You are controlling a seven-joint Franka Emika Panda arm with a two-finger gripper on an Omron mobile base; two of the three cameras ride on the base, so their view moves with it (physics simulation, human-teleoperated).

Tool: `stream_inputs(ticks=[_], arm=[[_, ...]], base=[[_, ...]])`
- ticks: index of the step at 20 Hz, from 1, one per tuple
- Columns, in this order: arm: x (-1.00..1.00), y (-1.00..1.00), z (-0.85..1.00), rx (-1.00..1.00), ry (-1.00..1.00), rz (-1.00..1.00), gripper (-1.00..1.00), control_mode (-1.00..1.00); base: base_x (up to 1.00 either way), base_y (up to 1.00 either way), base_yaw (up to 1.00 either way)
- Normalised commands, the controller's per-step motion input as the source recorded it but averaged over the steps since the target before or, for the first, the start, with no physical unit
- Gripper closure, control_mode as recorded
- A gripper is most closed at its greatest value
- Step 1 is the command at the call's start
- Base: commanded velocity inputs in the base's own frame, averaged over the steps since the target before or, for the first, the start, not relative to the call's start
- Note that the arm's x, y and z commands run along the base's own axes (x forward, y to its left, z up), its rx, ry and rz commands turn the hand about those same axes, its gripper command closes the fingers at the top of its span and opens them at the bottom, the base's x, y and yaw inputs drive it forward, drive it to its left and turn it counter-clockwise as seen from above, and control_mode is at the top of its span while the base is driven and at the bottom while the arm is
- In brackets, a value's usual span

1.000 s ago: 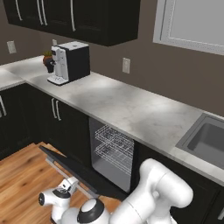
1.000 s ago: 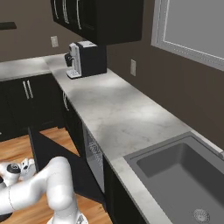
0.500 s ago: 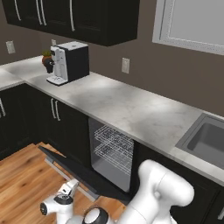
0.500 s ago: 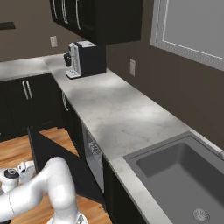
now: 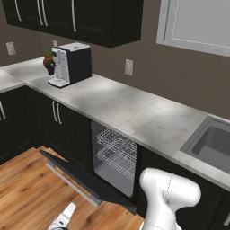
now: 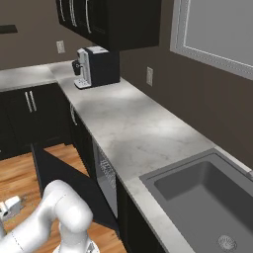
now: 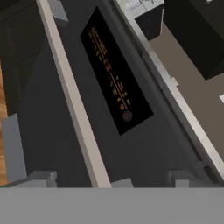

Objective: Open the dishwasher door and pull out the top rack.

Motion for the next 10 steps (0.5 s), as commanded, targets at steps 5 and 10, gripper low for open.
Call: stream_inputs(ticks=[5, 10], arm=[[-0.29, 0.31, 0.98, -0.01, -0.10, -0.03, -1.00, -1.00], [-0.01, 0.05, 1.00, 0.01, 0.16, -0.07, -1.00, -1.00]], base=[[0.00, 0.00, 0.00], [0.00, 0.00, 0.00]])
